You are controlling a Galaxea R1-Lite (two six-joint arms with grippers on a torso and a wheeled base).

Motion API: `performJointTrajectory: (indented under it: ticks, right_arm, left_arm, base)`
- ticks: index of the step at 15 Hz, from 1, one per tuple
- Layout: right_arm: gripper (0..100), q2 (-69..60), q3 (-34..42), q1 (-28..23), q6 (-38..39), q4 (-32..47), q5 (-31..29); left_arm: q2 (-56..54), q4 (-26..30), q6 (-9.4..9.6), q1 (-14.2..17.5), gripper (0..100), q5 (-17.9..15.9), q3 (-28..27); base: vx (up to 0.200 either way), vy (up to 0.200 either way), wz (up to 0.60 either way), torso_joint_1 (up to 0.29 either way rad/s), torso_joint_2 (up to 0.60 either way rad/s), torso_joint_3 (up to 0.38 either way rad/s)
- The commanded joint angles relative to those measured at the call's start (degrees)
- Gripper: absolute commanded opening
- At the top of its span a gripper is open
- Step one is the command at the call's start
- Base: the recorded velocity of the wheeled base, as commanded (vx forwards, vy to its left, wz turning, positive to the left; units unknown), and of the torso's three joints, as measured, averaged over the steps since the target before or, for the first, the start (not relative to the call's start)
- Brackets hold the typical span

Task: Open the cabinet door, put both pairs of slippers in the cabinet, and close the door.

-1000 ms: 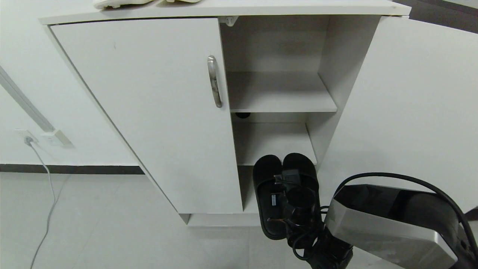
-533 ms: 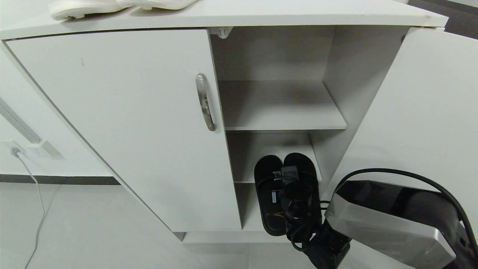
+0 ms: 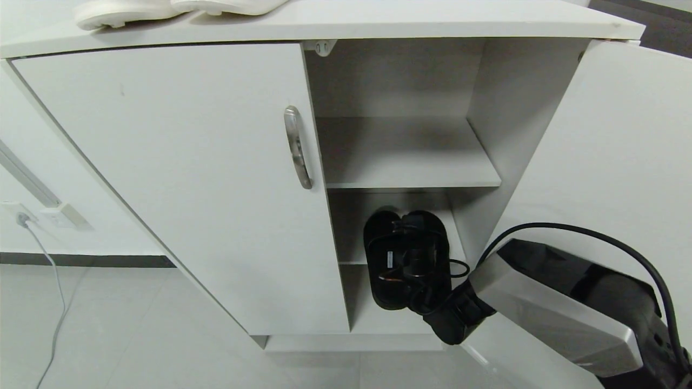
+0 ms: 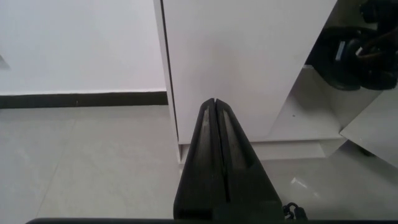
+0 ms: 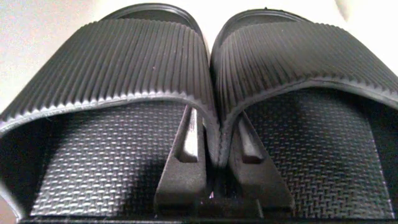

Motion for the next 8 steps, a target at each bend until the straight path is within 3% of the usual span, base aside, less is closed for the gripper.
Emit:
performJointTrajectory:
  ticks: [1, 4, 8]
  right_arm:
    - [0, 2.94, -7.31, -1.82, 0.12, 3.37, 0.56]
    - [0, 6.89, -17.77, -3.66, -1.55, 7.59, 0.56]
    - [0, 9.88, -24.88, -4.98, -5.5, 8.73, 0.74]
  left_arm:
    - [0.08, -0.01, 0.0, 0.01, 0, 0.02, 0.02]
    - [0.08, -0.01, 0.0, 0.01, 0, 0.02, 0.02]
    - [0.08, -0.01, 0.0, 0.01, 0, 0.02, -0.06]
  base:
    - [0.0, 0.0, 0.0, 0.0, 0.0, 0.0]
    - [0.0, 0.0, 0.0, 0.0, 0.0, 0.0]
    - [0.0, 0.0, 0.0, 0.0, 0.0, 0.0]
